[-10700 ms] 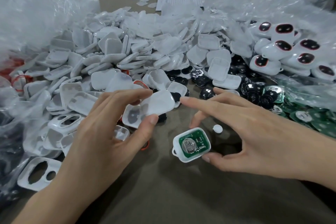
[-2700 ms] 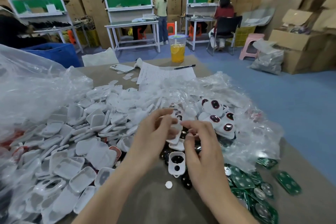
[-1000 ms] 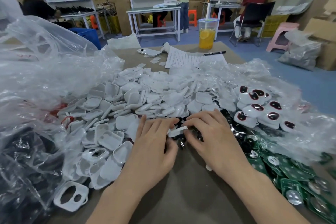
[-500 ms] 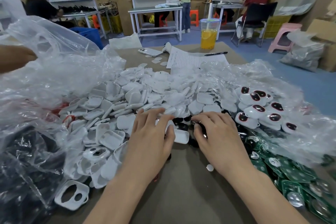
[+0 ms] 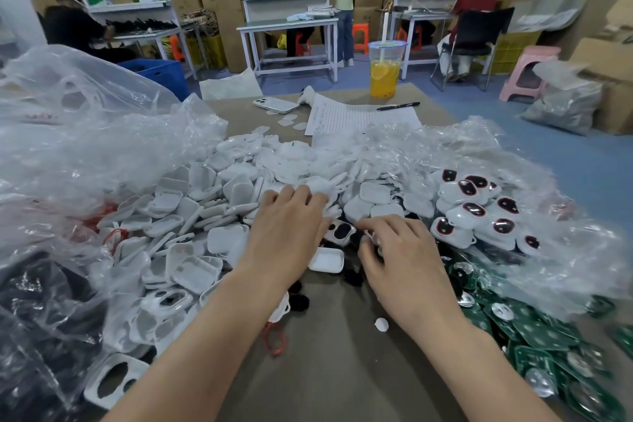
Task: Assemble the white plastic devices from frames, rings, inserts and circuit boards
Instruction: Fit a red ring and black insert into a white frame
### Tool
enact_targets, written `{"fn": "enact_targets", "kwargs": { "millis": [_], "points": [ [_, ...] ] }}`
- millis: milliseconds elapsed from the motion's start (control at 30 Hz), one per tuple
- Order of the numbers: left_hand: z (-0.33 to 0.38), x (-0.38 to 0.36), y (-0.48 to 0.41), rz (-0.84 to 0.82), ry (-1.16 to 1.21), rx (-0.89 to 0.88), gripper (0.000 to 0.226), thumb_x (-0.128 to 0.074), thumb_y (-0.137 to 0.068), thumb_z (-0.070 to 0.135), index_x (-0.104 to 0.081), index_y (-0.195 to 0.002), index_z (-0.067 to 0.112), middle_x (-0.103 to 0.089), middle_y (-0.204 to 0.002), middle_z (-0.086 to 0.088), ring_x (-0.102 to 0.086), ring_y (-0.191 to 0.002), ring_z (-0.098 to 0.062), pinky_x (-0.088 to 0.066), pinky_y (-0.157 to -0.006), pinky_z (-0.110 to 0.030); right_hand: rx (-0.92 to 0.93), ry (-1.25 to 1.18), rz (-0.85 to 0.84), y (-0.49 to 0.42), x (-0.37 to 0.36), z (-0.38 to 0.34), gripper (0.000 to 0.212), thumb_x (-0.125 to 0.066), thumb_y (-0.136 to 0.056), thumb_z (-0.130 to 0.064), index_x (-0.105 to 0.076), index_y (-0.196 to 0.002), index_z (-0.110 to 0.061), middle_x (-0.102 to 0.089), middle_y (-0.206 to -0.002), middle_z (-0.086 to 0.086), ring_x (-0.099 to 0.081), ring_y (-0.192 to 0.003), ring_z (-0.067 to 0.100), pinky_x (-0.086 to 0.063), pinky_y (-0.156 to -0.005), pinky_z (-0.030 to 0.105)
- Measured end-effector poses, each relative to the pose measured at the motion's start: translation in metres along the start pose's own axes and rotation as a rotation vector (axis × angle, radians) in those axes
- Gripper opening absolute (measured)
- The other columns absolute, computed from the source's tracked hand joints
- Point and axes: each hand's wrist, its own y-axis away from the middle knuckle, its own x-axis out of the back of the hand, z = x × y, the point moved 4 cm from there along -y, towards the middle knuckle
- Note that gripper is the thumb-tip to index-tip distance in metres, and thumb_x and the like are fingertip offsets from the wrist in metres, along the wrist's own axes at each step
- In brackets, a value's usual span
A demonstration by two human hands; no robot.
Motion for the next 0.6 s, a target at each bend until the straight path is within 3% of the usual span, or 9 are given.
{"fn": "enact_targets", "kwargs": {
  "millis": [167,267,300,433,500,600],
  "points": [
    [-0.018,0.017,0.000,0.048,0.258,0.132,0.028,-0.050,-0.104,0.032,-0.065,-0.120,0.015,-0.074,-0.092,0.004,-0.065,-0.086,-0.017,-0.035,-0.090,-0.032,0.007,-0.006,-0.006,-0.001,0.001,0.002,0.024,-0.056,-0.097,-0.023,-0.068,-0.118,-0.023,-0.068,-0.114,-0.006,-0.054,-0.111,0.021,-0.037,-0.106,0.037],
    [-0.029,0.019,0.000,-0.001,0.457,0.252,0.023,-0.051,-0.102,0.033,-0.066,-0.108,0.016,-0.066,-0.067,0.009,-0.058,-0.065,-0.006,-0.041,-0.076,-0.030,0.004,-0.030,0.020,0.000,0.003,0.002,0.024,-0.058,-0.095,-0.019,-0.069,-0.116,-0.023,-0.069,-0.111,-0.005,-0.056,-0.108,0.022,-0.040,-0.104,0.040],
    [-0.031,0.020,0.001,-0.001,0.480,0.272,0.022,-0.052,-0.101,0.033,-0.066,-0.106,0.017,-0.065,-0.069,0.009,-0.059,-0.066,-0.009,-0.043,-0.076,-0.032,0.006,-0.039,0.032,0.000,0.004,0.002,0.024,-0.060,-0.094,-0.017,-0.070,-0.115,-0.022,-0.069,-0.110,-0.004,-0.057,-0.106,0.023,-0.042,-0.103,0.041],
    [-0.032,0.031,0.009,0.088,0.502,0.289,0.017,-0.057,-0.100,0.033,-0.065,-0.105,0.019,-0.057,-0.112,0.009,-0.051,-0.108,-0.015,-0.037,-0.090,-0.029,0.043,-0.077,0.061,-0.001,0.006,0.000,0.026,-0.059,-0.095,-0.015,-0.069,-0.118,-0.021,-0.068,-0.112,-0.005,-0.054,-0.109,0.018,-0.041,-0.105,0.037],
    [-0.029,0.037,0.018,0.141,0.600,0.293,0.011,-0.058,-0.099,0.037,-0.061,-0.101,0.027,-0.057,-0.108,0.016,-0.053,-0.107,-0.011,-0.039,-0.084,-0.024,0.054,-0.198,0.081,-0.001,0.009,-0.002,0.024,-0.057,-0.098,-0.016,-0.068,-0.119,-0.022,-0.067,-0.114,-0.010,-0.051,-0.111,0.009,-0.039,-0.104,0.026],
    [-0.013,0.043,0.041,0.284,0.637,0.179,0.010,-0.059,-0.098,0.037,-0.063,-0.097,0.027,-0.060,-0.101,0.020,-0.056,-0.101,-0.003,-0.044,-0.082,-0.020,-0.082,-0.643,-0.047,-0.002,0.009,-0.004,0.019,-0.053,-0.102,-0.032,-0.067,-0.115,-0.036,-0.069,-0.111,-0.022,-0.057,-0.109,-0.007,-0.040,-0.090,0.008]
  ]
}}
